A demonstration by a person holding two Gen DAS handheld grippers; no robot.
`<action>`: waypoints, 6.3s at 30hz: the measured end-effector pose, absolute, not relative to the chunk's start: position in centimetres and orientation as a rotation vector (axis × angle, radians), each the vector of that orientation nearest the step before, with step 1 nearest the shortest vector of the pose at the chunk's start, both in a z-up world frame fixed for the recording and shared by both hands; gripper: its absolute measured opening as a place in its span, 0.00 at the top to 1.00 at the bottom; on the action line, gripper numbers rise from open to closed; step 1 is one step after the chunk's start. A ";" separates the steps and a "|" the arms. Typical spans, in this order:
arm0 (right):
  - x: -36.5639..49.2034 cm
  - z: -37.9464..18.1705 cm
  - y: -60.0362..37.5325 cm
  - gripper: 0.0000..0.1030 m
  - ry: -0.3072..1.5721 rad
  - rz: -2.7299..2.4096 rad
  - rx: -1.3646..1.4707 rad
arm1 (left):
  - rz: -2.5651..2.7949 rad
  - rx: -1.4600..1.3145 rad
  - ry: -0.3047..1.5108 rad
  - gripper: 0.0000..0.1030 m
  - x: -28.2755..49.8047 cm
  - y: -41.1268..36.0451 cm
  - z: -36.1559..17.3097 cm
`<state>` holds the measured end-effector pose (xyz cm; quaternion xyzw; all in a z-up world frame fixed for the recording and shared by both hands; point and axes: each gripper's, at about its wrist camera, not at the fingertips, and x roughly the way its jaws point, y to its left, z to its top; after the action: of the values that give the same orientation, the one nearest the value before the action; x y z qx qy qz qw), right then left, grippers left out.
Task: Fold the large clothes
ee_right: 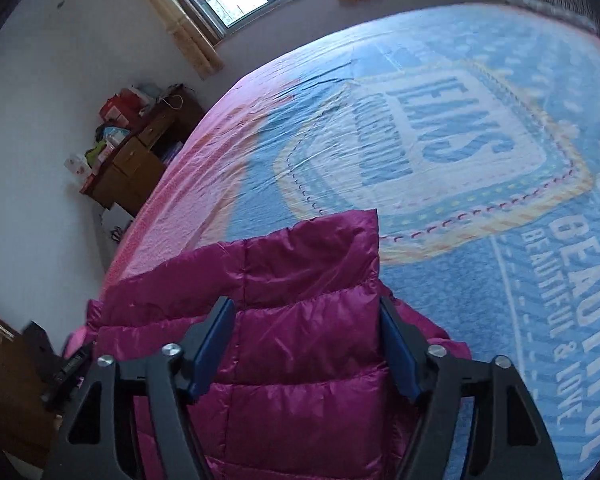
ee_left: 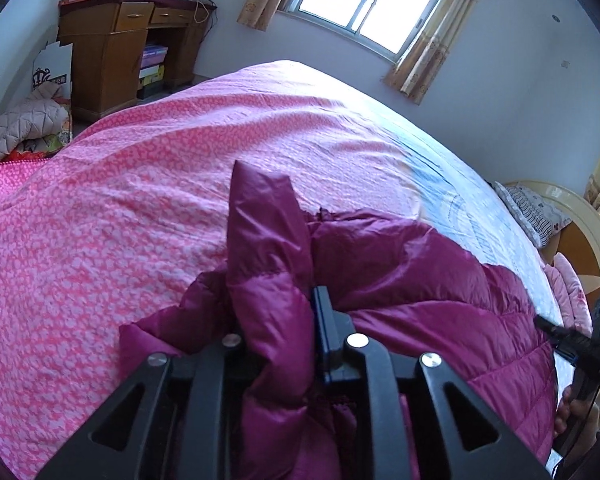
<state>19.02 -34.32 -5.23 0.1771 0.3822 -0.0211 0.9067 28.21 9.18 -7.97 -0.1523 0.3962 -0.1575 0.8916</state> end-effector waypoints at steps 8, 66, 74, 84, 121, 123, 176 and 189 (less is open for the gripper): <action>15.6 -9.3 -36.3 0.93 0.797 -0.385 0.181 | -0.331 -0.346 0.823 0.59 28.0 9.1 -8.3; 16.9 -7.3 -34.0 0.93 0.636 -0.086 0.554 | -0.255 -0.108 0.861 0.11 26.4 -2.6 -7.9; 17.3 -10.4 -37.8 1.00 0.684 -0.136 0.686 | -0.240 -0.041 0.880 0.06 26.3 -3.6 -7.9; 10.5 -2.9 -27.9 0.94 0.544 -0.047 0.468 | -0.362 -0.268 0.813 0.05 25.7 -0.3 -7.3; 8.7 -10.6 -14.5 0.93 0.627 0.155 0.392 | -0.271 -0.617 0.728 0.26 12.3 10.5 -9.3; 8.7 -10.7 -14.7 0.93 0.628 0.157 0.405 | -0.297 -0.602 0.726 0.52 12.8 10.2 -8.9; 10.4 -7.2 -41.4 0.64 0.733 -0.025 0.419 | -1.045 0.234 0.694 0.61 7.2 -16.3 -2.2; 7.8 -10.5 -43.1 0.63 0.679 0.019 0.605 | -0.830 -0.045 0.659 0.27 17.9 -9.0 6.4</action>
<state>7.82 -43.14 -10.54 0.2921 0.3278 0.0092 0.8984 17.91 -9.01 6.39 -0.0213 0.3143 -0.3958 0.8626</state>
